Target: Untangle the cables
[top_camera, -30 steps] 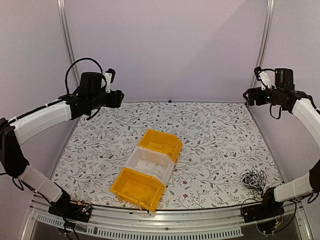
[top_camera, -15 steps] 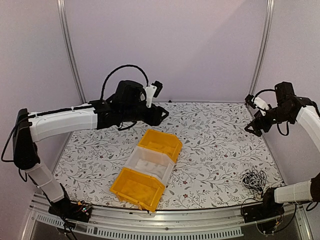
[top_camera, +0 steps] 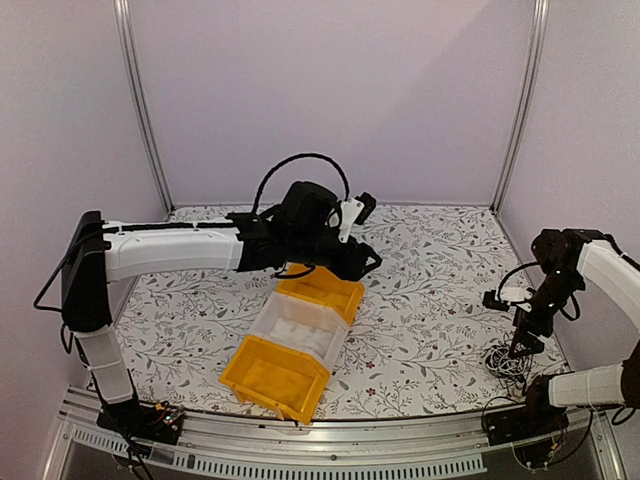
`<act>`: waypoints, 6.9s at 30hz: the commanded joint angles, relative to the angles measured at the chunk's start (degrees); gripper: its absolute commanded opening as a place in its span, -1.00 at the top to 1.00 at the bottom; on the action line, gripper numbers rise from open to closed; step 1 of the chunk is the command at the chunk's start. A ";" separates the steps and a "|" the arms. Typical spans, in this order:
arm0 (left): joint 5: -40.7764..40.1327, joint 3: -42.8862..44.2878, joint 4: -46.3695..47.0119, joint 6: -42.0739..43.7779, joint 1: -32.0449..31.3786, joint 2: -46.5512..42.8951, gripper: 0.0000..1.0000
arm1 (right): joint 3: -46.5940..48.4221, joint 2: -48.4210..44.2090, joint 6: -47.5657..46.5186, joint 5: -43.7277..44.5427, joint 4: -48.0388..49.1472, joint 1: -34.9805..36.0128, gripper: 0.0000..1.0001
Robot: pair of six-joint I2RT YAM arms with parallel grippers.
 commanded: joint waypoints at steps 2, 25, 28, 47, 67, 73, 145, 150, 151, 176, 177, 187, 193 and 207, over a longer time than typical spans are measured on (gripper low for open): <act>0.70 2.23 -0.22 0.32 -0.28 1.02 -0.17 | -3.46 1.54 -2.25 2.71 -2.26 -0.26 -0.97; 1.97 3.15 -0.12 -1.60 -0.29 2.08 -0.15 | 7.97 24.67 10.36 -6.80 15.92 9.42 0.51; 6.06 2.13 2.71 0.83 -0.57 2.02 -0.11 | 15.97 28.93 12.87 -11.58 16.03 10.34 0.55; 9.80 14.19 1.90 1.73 -1.14 20.58 -0.08 | 24.31 24.91 15.99 -11.67 18.01 10.57 -0.46; 8.98 17.62 -0.66 -7.40 1.40 20.98 -0.06 | 31.89 34.35 17.69 -12.33 12.42 12.30 0.02; 9.76 18.73 -0.61 -9.22 2.30 21.38 -0.06 | 27.75 32.80 16.20 -10.59 14.53 12.27 0.08; 24.28 -3.84 44.73 -14.57 5.05 7.44 -0.24 | 47.18 32.42 44.72 -29.28 23.81 24.57 1.00; 24.02 2.13 44.69 -14.87 4.38 11.79 -0.35 | 48.52 31.72 48.66 -33.65 26.38 24.52 1.00; 24.43 3.44 45.04 -15.28 4.34 12.81 -0.35 | 48.83 31.59 49.13 -34.30 26.93 24.53 1.00; 16.21 10.04 50.20 -23.43 4.74 20.28 -0.15 | 49.45 28.89 55.87 -39.22 31.78 23.65 1.00; 17.09 11.45 50.46 -23.26 4.62 20.76 -0.15 | 49.33 28.83 55.97 -39.23 31.83 23.64 1.00; 19.34 16.33 50.01 -23.73 4.68 23.47 0.63 | 49.37 28.79 55.75 -38.11 31.96 23.50 1.00; 16.54 13.55 48.96 -23.85 5.01 21.63 1.00 | 43.74 25.64 50.91 -34.57 33.24 18.61 0.10; 13.73 8.70 48.09 -23.90 5.45 18.27 1.00 | -5.24 7.38 35.55 -11.75 61.12 20.13 -0.53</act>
